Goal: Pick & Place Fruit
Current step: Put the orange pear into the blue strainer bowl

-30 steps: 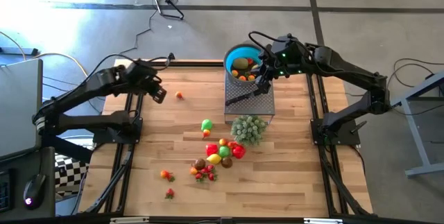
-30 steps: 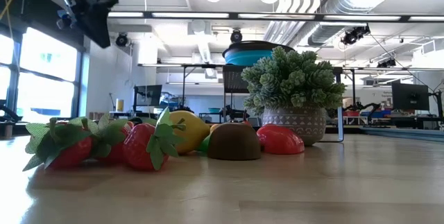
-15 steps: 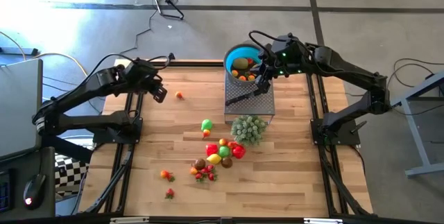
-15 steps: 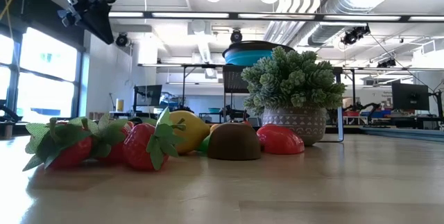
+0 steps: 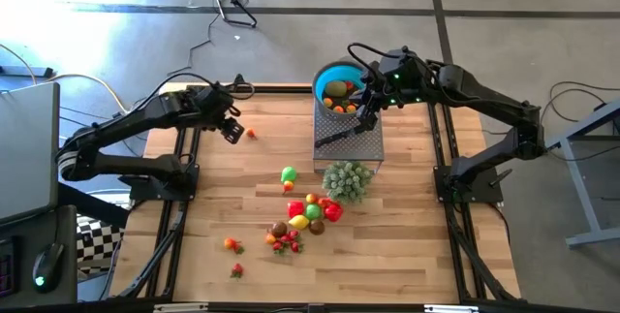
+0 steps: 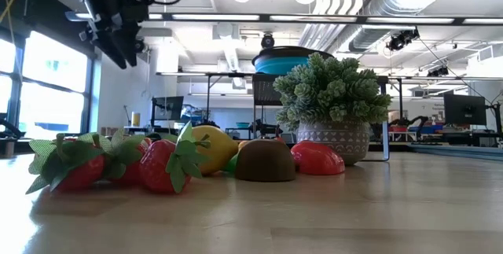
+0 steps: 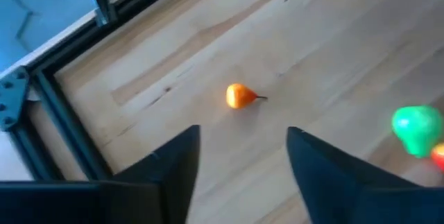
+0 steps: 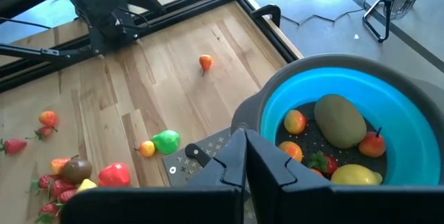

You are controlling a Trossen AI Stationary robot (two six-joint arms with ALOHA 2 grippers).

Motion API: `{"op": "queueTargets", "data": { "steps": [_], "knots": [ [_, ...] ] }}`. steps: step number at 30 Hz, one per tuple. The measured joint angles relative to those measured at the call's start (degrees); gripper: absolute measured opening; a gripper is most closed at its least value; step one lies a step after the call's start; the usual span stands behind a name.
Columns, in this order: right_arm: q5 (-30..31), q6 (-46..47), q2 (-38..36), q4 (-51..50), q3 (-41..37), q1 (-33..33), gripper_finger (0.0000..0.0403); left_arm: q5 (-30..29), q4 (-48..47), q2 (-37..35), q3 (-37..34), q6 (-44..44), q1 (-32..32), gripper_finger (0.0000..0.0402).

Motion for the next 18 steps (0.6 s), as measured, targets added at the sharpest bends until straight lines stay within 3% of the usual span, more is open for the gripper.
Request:
{"op": "queueTargets", "data": {
  "steps": [9, 14, 18],
  "knots": [
    [0.0, 0.0, 0.0, -0.1, 0.0, 0.0, 0.0002, -1.0, 1.6, 5.7, 0.0, 1.2, 0.0, 0.0331],
    [0.0, 0.0, 0.0, -0.1, 0.0, 0.0, 0.0002, 0.4, 5.4, 8.5, 0.0, -0.5, 0.0, 0.0348],
    [0.0, 0.0, 0.0, -0.1, 0.0, 0.0, 0.0002, 2.5, 6.6, 11.9, 0.0, -7.6, 0.0, 0.0349]
  ]
}}
